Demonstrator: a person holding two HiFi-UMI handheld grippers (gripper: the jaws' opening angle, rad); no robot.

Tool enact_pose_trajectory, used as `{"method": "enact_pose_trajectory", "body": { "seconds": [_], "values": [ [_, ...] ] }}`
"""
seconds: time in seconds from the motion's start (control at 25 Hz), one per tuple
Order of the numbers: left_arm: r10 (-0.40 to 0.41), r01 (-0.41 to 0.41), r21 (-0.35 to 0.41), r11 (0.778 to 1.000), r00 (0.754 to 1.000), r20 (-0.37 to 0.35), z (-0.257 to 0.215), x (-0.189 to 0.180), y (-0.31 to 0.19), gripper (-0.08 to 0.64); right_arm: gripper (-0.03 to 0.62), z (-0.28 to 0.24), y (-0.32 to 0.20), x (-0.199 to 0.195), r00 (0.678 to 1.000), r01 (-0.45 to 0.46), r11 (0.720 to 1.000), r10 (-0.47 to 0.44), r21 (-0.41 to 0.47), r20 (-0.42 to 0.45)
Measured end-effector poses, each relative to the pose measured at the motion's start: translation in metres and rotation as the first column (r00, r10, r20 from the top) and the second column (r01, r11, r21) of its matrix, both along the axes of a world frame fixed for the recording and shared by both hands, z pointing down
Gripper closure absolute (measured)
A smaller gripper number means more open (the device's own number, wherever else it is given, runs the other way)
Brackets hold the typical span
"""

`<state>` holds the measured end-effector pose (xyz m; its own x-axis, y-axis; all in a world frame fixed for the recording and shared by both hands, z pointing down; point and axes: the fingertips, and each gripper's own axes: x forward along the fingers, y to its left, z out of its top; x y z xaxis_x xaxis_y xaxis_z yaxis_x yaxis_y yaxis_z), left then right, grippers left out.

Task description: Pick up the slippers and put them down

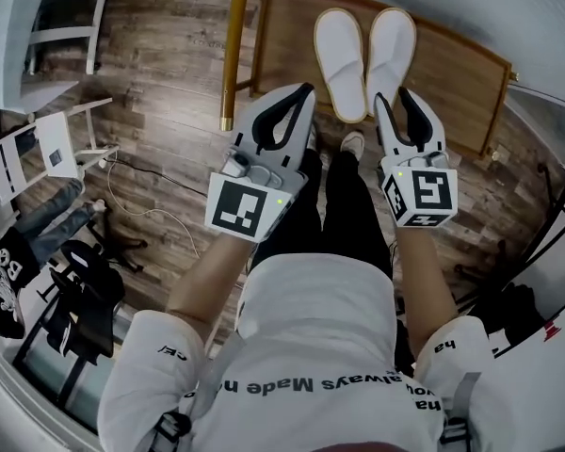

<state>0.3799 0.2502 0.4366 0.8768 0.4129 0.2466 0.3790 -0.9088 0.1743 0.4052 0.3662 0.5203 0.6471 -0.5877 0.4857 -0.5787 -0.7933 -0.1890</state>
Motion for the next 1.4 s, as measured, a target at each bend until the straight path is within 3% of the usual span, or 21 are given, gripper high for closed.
{"method": "enact_pose_trajectory", "body": {
  "seconds": [0.6, 0.96, 1.2, 1.28, 1.4],
  "values": [
    [0.023, -0.023, -0.001, 1.0, 0.996, 0.081, 0.136, 0.025, 0.013, 0.549, 0.391, 0.155, -0.004, 0.032, 0.98, -0.056, 0.998, 0.061, -0.035, 0.189],
    [0.005, -0.003, -0.028, 1.0, 0.996, 0.092, 0.175, 0.028, 0.012, 0.549, 0.385, 0.187, -0.014, 0.041, 0.972, -0.08, 0.996, 0.086, -0.036, 0.219],
    [0.001, 0.002, -0.033, 0.999, 0.995, 0.1, 0.181, 0.027, 0.009, 0.549, 0.387, 0.187, -0.017, 0.057, 0.975, -0.119, 0.991, 0.128, -0.057, 0.182],
    [0.004, -0.001, -0.027, 1.0, 0.995, 0.104, 0.181, 0.024, 0.007, 0.549, 0.408, 0.189, -0.016, 0.06, 0.976, -0.123, 0.99, 0.135, -0.075, 0.171],
    [0.0, 0.002, -0.021, 1.0, 0.994, 0.105, 0.181, 0.024, 0.002, 0.549, 0.499, 0.19, -0.013, 0.064, 0.979, -0.126, 0.987, 0.14, -0.102, 0.148]
  ]
}}
